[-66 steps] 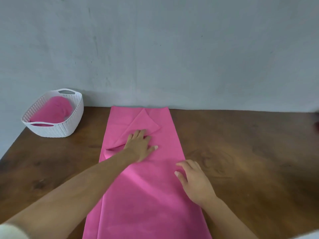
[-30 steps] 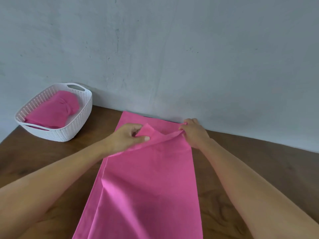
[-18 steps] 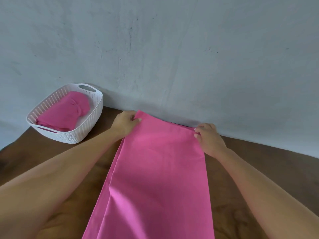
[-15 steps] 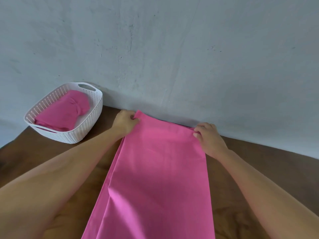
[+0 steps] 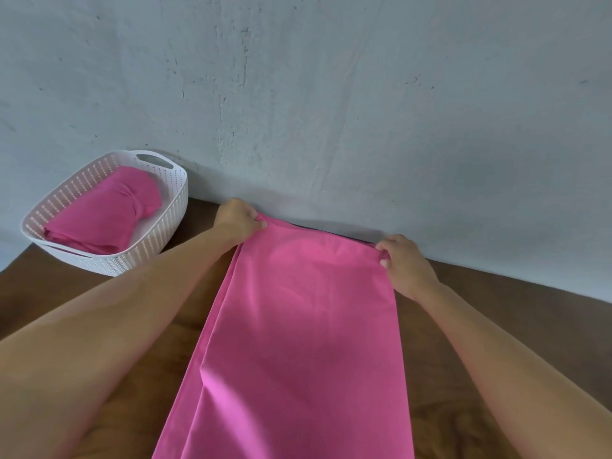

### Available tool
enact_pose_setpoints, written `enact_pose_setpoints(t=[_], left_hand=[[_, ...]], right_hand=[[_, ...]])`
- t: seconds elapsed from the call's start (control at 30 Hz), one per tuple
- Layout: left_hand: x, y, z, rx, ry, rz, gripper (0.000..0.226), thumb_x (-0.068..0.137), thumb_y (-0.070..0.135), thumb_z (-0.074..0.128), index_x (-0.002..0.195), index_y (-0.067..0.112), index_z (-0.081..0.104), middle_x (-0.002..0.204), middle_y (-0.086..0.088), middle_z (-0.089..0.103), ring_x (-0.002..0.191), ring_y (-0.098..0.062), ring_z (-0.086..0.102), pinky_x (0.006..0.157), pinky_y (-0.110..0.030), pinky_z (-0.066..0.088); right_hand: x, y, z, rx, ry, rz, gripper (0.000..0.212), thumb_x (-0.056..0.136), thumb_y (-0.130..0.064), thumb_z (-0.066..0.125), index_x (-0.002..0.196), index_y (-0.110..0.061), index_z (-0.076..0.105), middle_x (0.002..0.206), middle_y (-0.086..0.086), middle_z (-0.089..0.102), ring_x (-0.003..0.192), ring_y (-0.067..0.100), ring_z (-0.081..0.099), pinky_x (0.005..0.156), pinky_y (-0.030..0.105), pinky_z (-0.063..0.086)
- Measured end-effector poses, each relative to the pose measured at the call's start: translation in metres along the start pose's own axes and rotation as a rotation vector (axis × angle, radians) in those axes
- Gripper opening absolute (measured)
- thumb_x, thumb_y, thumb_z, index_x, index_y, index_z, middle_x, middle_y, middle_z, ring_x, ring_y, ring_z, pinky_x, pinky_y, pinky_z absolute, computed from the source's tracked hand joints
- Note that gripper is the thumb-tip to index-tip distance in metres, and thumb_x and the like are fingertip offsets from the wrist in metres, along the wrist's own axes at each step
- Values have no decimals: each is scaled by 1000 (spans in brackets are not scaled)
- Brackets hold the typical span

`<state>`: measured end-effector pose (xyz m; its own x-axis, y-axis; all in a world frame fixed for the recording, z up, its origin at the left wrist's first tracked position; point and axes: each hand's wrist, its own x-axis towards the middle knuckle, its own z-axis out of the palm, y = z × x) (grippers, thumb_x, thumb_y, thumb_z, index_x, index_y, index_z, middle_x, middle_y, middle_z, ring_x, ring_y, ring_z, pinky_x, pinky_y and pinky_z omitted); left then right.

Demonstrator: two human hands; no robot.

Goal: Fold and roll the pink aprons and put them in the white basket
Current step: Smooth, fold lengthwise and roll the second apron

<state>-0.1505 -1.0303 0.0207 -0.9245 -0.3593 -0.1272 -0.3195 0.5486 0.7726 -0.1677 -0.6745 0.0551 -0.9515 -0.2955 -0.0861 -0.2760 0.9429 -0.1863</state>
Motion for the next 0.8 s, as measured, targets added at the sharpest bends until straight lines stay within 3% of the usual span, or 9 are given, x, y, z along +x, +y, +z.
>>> enact_pose_setpoints(t=[0.1,0.2,0.37,0.53,0.6,0.7,0.8], left_hand=[[-2,1,-4,-17,3,0,24,80,17,86,82,-4,75,89,-15,75,83,-23,68,83,-38,58],[-10,2,-10,-90,45,34,28,79,20,87,80,-5,74,81,-8,71,77,-15,62,83,-37,56],[-26,4,-26,-232,107,52,23,73,28,92,80,12,77,86,0,76,84,-14,71,81,-23,54],[-56,12,-41,-379,105,116,23,71,21,92,75,7,76,79,-8,76,73,-13,71,65,-10,50],[-70,13,-47,-413,94,137,23,70,21,93,75,6,75,79,-10,76,74,-16,72,68,-14,54],[-92,7,-56,-444,53,177,22,71,21,92,74,7,75,78,-8,76,81,-26,74,82,-32,60],[-115,-4,-62,-436,22,202,20,73,21,90,73,8,75,79,-3,76,80,-21,74,86,-37,60]], right_hand=[[-1,-4,-2,-32,24,50,24,102,-21,57,125,-19,61,124,2,56,111,20,54,89,40,52],[-5,-9,-6,-30,56,72,22,100,-28,59,119,-18,65,116,3,62,104,23,59,83,38,50],[-24,-11,-21,-52,124,68,22,100,-35,60,106,-16,67,102,4,63,94,24,60,74,36,47],[-56,-9,-36,-98,195,39,27,99,-43,58,97,-17,66,96,0,58,81,19,54,68,34,45],[-71,-9,-39,-111,211,32,28,99,-42,60,96,-16,66,93,-1,58,82,19,55,67,34,46],[-95,-13,-41,-101,240,33,25,97,-39,64,96,-14,68,91,-1,62,82,19,57,69,35,47],[-124,-20,-35,-45,301,5,17,94,-30,70,89,-14,69,81,-3,60,73,16,53,64,31,40]])
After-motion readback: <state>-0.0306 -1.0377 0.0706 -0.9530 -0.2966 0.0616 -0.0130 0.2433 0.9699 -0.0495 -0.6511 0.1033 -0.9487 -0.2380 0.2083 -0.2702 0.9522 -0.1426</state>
